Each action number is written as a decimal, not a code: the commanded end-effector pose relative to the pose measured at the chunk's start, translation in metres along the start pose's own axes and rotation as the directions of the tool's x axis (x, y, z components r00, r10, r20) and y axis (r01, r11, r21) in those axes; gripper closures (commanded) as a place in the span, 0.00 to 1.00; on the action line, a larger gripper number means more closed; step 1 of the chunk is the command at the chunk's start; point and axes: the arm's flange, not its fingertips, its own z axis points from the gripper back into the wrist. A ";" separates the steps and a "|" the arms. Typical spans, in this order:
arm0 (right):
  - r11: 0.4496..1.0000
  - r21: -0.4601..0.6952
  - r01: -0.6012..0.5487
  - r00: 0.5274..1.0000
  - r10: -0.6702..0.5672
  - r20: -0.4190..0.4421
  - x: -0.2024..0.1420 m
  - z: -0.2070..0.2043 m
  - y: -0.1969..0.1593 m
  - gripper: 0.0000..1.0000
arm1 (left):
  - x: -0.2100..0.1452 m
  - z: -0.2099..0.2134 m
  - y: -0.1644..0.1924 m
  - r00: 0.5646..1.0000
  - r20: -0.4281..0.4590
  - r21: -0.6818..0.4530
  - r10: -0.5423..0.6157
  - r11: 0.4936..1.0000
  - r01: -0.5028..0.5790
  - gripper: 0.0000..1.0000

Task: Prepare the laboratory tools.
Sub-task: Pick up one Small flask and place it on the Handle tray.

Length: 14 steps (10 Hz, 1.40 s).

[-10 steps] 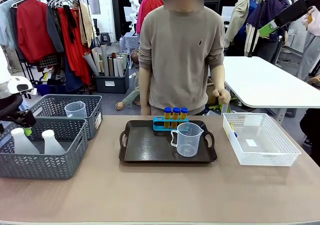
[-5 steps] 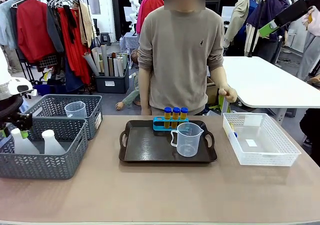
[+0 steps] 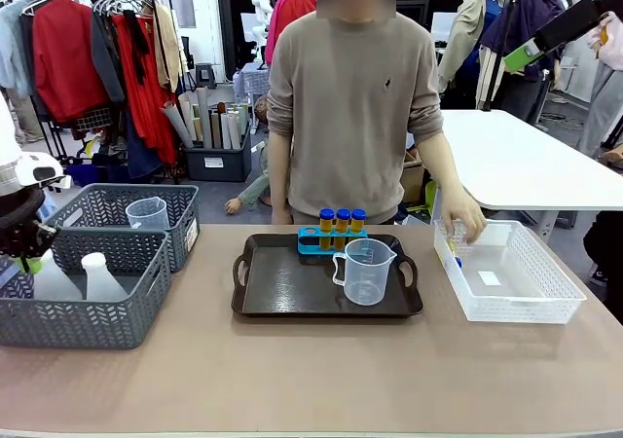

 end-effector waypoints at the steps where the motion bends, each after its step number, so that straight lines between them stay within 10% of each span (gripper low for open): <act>1: 1.000 0.005 -0.006 1.000 0.006 0.003 0.000 0.001 0.001 0.00 | -0.005 0.003 0.002 0.999 0.000 -0.004 0.037 0.999 -0.037 1.00; 4: 1.000 0.005 -0.006 1.000 0.006 0.003 0.000 0.001 0.001 0.00 | -0.003 0.008 0.006 0.999 -0.025 0.002 0.037 0.999 -0.037 1.00; 9: 1.000 0.005 -0.006 1.000 0.006 0.003 0.000 0.001 0.001 0.00 | 0.014 0.018 0.006 0.998 -0.052 -0.040 0.037 0.998 -0.039 0.03; 14: 1.000 0.005 -0.006 1.000 0.006 0.003 0.000 0.001 0.001 0.00 | 0.037 -0.003 -0.002 1.000 -0.028 -0.025 -0.015 1.000 0.014 0.00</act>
